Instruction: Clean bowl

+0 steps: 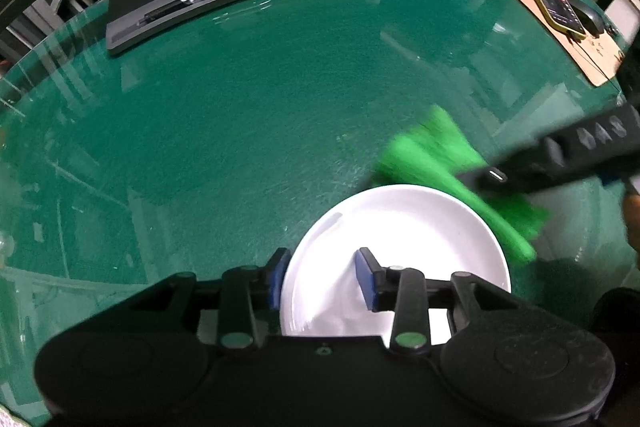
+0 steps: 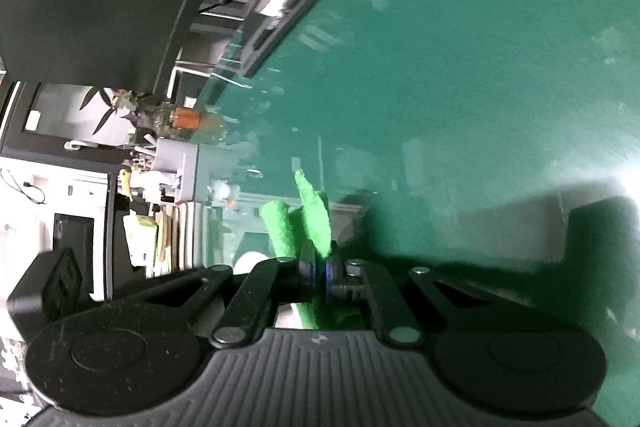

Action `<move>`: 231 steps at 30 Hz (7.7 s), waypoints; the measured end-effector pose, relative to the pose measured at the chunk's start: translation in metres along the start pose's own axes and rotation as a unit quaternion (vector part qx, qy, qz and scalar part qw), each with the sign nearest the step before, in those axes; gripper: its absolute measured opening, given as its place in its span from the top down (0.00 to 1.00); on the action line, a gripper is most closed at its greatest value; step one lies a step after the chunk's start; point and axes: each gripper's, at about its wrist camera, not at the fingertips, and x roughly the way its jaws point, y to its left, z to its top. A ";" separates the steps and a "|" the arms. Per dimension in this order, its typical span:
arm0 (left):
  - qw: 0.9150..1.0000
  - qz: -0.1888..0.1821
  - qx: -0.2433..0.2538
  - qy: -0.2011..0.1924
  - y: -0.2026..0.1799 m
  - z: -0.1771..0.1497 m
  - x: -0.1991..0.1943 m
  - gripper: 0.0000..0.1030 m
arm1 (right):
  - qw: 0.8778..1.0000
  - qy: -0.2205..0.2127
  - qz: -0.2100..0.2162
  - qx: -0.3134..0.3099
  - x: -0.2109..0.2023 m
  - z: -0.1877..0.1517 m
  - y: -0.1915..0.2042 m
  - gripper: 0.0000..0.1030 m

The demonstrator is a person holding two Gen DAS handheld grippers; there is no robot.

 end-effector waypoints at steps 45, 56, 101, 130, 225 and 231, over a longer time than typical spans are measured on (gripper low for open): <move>0.995 0.011 -0.096 -0.025 0.003 -0.041 -0.017 0.76 | 0.997 -0.058 0.026 0.038 -0.009 -0.015 -0.009 0.94; 0.997 0.019 -0.071 -0.023 0.004 -0.030 -0.011 0.75 | 0.997 -0.036 0.036 0.064 -0.019 -0.035 -0.021 0.94; 0.998 -0.003 -0.066 -0.011 0.006 -0.023 -0.008 0.69 | 1.000 -0.018 0.012 0.018 0.007 -0.008 -0.002 0.94; 0.999 -0.010 -0.048 -0.010 0.003 -0.023 -0.004 0.58 | 1.000 -0.006 0.021 0.002 0.010 -0.005 0.001 0.94; 1.000 -0.003 -0.001 -0.002 0.006 -0.024 -0.010 0.68 | 0.998 0.030 0.056 -0.002 0.043 0.011 0.013 0.93; 1.000 -0.008 0.005 -0.003 0.005 -0.023 -0.009 0.65 | 0.998 0.028 0.053 0.000 0.031 0.005 0.007 0.93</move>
